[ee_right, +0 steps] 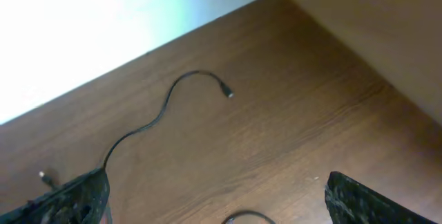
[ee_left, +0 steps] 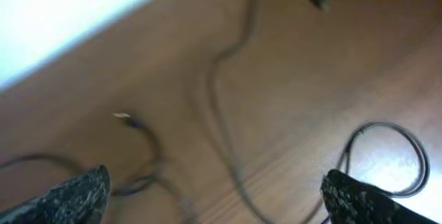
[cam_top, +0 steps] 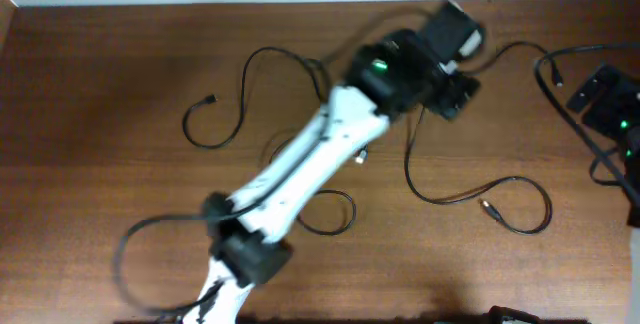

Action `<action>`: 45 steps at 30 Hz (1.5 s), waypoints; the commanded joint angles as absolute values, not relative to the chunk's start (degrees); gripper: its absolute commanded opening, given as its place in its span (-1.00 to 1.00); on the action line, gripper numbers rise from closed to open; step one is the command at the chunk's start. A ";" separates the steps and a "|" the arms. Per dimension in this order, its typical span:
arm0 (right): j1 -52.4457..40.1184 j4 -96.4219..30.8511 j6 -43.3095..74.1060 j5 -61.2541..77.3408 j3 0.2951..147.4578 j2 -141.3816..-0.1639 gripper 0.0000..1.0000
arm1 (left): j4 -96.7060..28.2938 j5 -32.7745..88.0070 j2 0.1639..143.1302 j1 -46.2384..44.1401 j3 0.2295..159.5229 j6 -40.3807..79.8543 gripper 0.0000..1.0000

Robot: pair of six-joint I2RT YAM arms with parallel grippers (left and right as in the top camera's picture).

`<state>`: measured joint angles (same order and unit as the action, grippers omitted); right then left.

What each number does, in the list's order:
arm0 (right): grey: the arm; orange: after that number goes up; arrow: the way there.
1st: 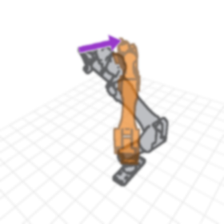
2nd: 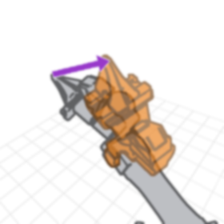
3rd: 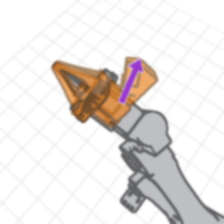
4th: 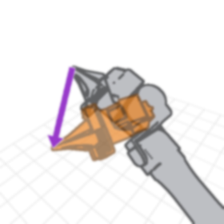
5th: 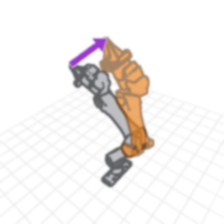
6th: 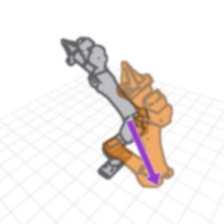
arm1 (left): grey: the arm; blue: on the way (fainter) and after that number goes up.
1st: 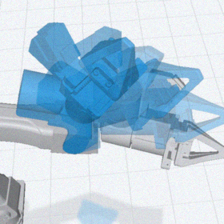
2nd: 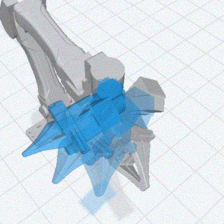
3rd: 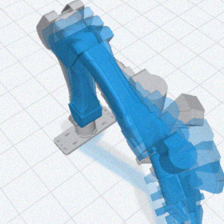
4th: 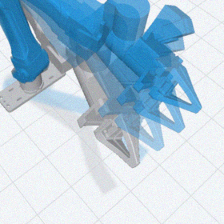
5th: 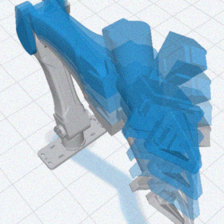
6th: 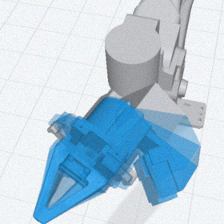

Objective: Untangle cables

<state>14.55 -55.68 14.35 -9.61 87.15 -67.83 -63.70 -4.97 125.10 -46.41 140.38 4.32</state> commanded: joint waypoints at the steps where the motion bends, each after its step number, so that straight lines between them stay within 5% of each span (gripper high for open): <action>1: 13.37 -55.46 13.78 -4.45 85.71 -75.48 0.98 | -68.38 -10.57 114.63 -40.42 144.31 4.29 0.98; 7: -0.12 -41.65 -8.58 -0.78 85.73 -100.53 0.98 | -75.96 -10.41 112.57 -36.34 144.29 4.25 0.98; 11: -1.56 -30.13 -10.02 0.45 85.73 -108.64 0.98 | -78.50 -10.59 112.57 -36.14 144.29 4.27 0.98; 15: -1.61 -30.41 -2.00 5.50 85.71 -120.55 0.98 | -79.11 -11.46 112.57 -36.14 144.29 4.27 0.98; 20: -7.44 -34.17 -1.23 6.76 88.44 -116.92 1.00 | -79.22 -12.08 112.57 -36.14 144.27 4.25 0.98; 25: -8.99 -45.21 3.95 -9.30 93.03 -108.44 1.00 | -79.79 -12.08 112.57 -36.14 144.27 4.27 0.98; 31: -9.32 -47.55 30.76 -10.76 92.77 -112.01 1.00 | -81.36 -12.05 112.57 -36.14 144.27 4.27 0.98; 38: -20.71 -46.06 30.48 -13.32 92.75 -114.45 1.00 | -81.52 -12.08 112.57 -36.14 144.27 4.25 0.98; 44: -18.55 -46.46 30.24 -14.00 92.03 -125.03 1.00 | -82.39 -12.10 112.57 -36.03 144.27 4.25 0.98; 45: -18.17 -46.22 29.30 -14.02 92.03 -125.97 0.86 | -82.37 -12.10 112.57 -36.03 144.27 4.25 0.98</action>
<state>-18.92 -46.35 29.95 -12.69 92.36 -124.79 -82.26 -11.42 112.29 -36.56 144.16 4.32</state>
